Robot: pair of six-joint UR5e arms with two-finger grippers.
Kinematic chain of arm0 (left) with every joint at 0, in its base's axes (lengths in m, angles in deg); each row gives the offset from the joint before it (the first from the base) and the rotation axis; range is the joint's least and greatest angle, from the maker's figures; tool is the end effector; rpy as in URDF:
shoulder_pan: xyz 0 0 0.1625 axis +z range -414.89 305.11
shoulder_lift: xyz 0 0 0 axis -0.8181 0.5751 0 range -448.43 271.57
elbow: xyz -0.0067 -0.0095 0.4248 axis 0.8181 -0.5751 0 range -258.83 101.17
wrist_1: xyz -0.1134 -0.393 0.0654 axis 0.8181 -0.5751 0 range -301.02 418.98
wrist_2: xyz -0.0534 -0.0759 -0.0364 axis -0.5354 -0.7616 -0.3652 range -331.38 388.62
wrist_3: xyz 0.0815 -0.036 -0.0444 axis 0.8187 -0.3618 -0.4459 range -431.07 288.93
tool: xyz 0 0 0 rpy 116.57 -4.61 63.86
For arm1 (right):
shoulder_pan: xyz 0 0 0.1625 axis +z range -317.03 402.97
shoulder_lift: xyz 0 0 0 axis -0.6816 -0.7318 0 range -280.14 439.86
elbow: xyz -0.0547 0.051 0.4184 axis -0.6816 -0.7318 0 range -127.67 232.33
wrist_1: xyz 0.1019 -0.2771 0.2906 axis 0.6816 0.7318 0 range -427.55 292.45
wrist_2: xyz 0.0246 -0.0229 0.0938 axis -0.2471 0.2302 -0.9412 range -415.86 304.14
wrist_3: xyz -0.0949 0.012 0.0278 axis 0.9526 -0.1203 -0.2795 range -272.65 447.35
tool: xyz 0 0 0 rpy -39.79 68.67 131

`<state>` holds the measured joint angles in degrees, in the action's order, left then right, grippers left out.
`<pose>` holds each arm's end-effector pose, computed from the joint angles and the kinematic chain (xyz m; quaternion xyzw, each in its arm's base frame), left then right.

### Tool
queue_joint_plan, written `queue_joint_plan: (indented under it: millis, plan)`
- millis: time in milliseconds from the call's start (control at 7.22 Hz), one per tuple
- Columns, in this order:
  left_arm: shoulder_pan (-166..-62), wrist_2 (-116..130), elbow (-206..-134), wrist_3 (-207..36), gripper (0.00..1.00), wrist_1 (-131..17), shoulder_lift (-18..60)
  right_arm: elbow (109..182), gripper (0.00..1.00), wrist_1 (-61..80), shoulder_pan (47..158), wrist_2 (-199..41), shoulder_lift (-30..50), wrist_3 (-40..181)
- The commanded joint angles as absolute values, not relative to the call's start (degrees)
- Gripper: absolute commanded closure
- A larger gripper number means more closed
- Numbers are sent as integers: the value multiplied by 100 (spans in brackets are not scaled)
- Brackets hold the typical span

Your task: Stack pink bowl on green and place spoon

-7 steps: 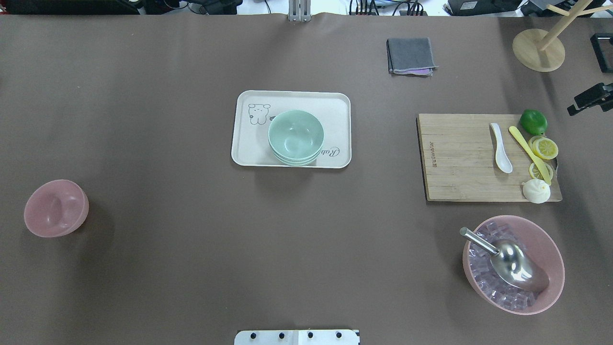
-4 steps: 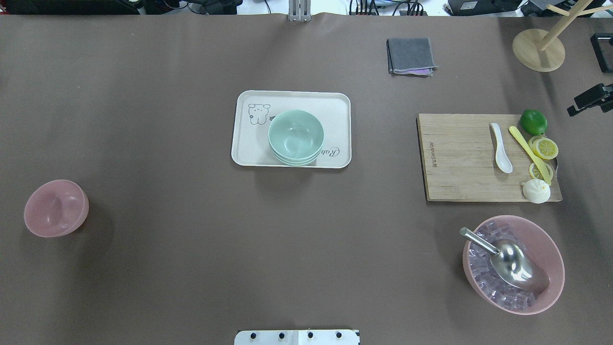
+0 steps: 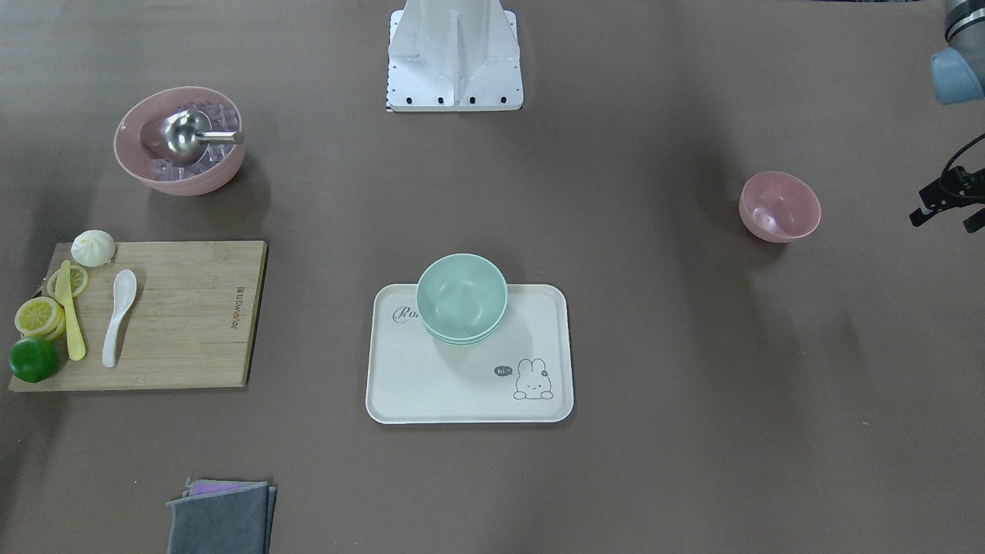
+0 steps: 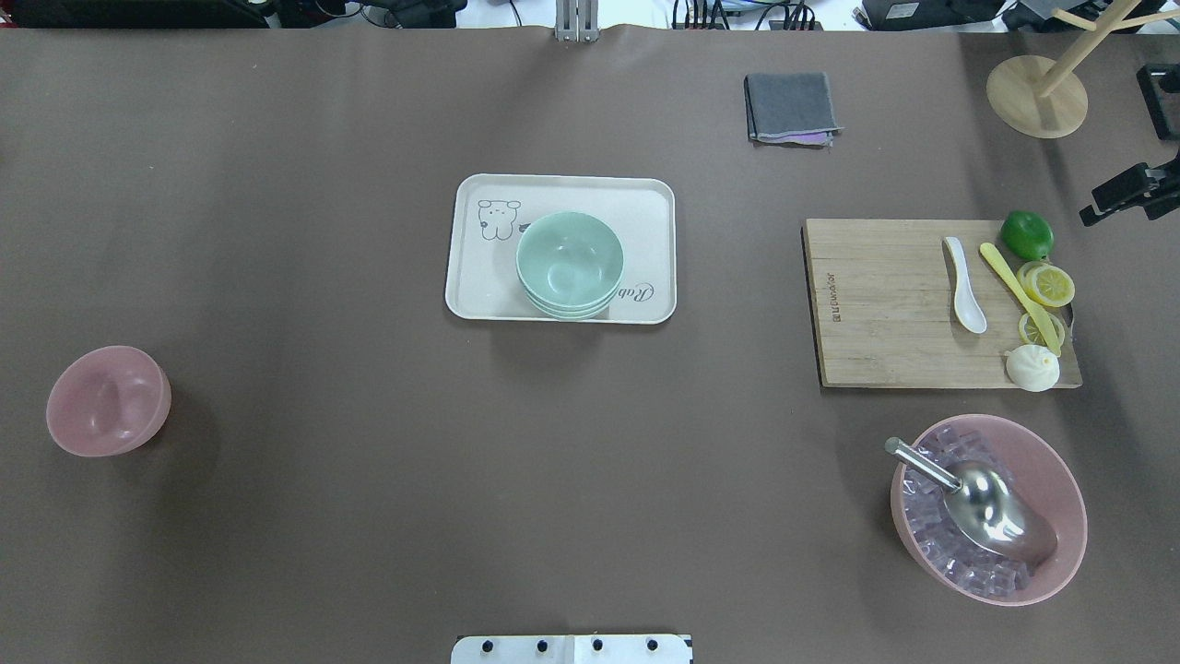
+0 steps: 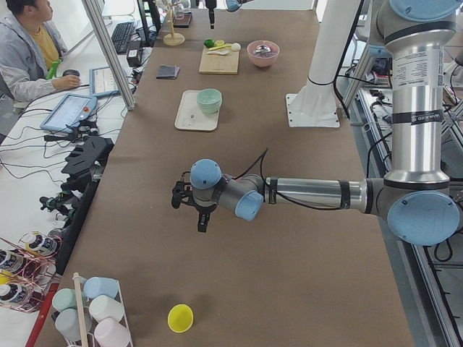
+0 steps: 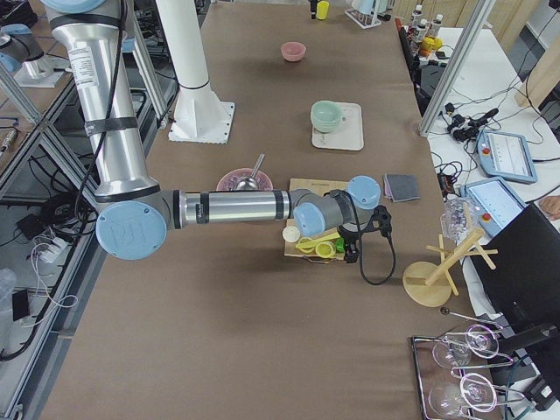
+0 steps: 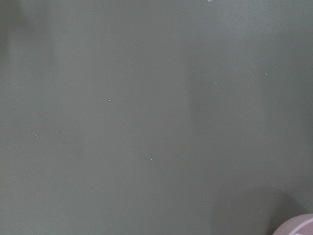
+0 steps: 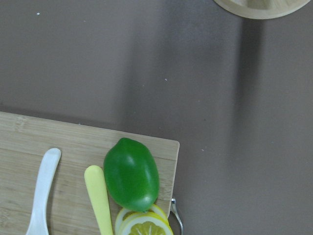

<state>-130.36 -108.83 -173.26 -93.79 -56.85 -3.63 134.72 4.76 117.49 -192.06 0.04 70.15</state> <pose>0.0606 -0.4724 0.6097 0.0628 0.4356 0.0233 0.8976 -0.0967 -0.5794 0.5934 0.0466 -0.4161 -0.0553 0.9064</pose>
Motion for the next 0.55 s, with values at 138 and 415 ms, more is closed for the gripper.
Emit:
queue_joint_plan:
  millis: [138,415]
  plan:
    - [-12190,-10911,-17402,-9462,5,-5694,-519,13600,0,6,11382,-18938,-12,6312]
    - [-11619,-10893,-17498,-9961,2,-5886,-528,13635,0,-14,11293,-18937,-21,6265]
